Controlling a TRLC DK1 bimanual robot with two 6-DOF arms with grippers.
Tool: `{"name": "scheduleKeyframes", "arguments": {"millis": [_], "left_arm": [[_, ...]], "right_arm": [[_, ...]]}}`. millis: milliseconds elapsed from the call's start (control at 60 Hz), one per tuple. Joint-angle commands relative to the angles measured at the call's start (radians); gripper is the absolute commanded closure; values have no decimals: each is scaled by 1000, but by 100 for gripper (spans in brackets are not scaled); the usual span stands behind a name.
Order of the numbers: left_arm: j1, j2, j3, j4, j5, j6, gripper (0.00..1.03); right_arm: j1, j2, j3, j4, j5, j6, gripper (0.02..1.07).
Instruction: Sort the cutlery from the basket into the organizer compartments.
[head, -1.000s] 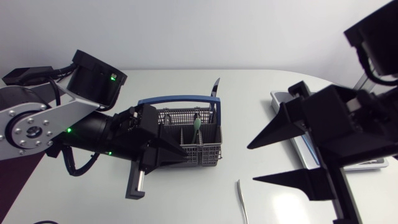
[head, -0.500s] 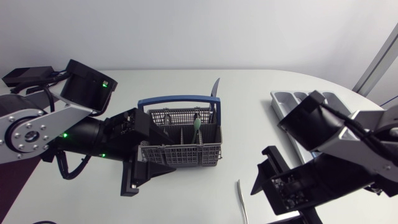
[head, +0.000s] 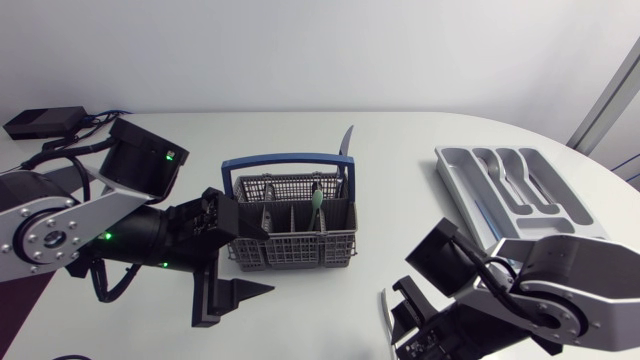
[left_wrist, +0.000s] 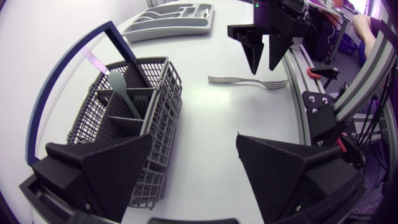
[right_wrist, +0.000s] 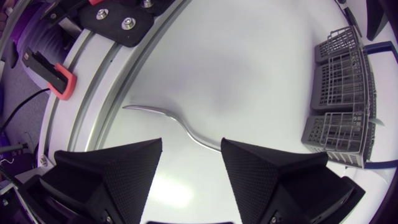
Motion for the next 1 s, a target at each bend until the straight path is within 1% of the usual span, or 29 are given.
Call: {"name": "scheduleKeyframes", "arguments": {"millis": [0, 167, 200, 283, 417, 567, 667, 817, 900, 983], "left_arm": [[-9, -2, -13, 12, -14, 14, 8], [-15, 7, -11, 21, -22, 12, 8], [-16, 11, -11, 23, -23, 12, 8], [-18, 13, -14, 29, -27, 11, 8], [-18, 11, -17, 29, -28, 9, 8], [-16, 4, -22, 29, -27, 8, 8], [-15, -7, -31, 29, -27, 9, 8], [-6, -27, -42, 29, -27, 14, 8], [-4, -33, -47, 29, -27, 14, 8], [-3, -44, -48, 29, -27, 15, 8]], "right_arm": [[14, 41, -38, 40, 16, -49, 48], [42, 92, -87, 141, 46, -56, 49], [48, 102, -95, 158, 46, -57, 55], [63, 107, -109, 187, 46, -54, 64], [76, 101, -110, 203, 48, -53, 82], [88, 144, -102, 221, 59, -51, 98], [86, 199, -90, 223, 59, -42, 101], [74, 171, -73, 220, 51, -19, 101], [59, 119, -44, 184, 46, -8, 101], [37, 70, 2, 123, 40, 4, 101]]}}
